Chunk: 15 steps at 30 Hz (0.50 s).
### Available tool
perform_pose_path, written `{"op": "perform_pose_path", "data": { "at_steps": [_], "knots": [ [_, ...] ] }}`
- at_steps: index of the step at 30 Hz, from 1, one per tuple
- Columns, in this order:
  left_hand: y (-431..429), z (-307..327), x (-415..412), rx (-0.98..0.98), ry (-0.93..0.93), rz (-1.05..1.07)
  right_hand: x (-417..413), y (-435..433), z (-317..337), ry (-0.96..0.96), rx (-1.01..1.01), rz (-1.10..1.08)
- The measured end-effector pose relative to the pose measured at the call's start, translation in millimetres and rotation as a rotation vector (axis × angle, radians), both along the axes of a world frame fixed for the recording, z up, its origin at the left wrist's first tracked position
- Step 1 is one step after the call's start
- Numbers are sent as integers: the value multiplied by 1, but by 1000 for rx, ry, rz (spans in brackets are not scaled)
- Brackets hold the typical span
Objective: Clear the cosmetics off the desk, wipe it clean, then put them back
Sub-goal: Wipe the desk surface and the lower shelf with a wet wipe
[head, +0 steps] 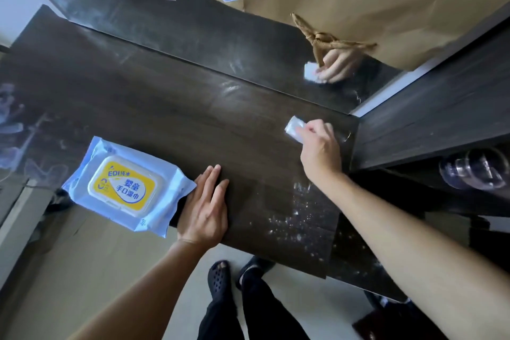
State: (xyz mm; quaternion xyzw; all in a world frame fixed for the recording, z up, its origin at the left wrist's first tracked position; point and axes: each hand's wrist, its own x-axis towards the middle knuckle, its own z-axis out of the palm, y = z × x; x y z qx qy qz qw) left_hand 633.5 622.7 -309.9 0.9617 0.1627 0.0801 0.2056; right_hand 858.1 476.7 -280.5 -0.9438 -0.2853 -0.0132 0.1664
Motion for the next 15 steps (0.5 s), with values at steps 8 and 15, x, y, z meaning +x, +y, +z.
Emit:
{"op": "perform_pose_path", "data": {
  "at_steps": [8, 15],
  "knots": [
    [1, 4, -2, -26, 25, -9, -145, -49, 29, 321, 138, 381],
    [2, 0, -3, -44, -12, 49, -52, -29, 1, 104, -75, -136]
  ]
}}
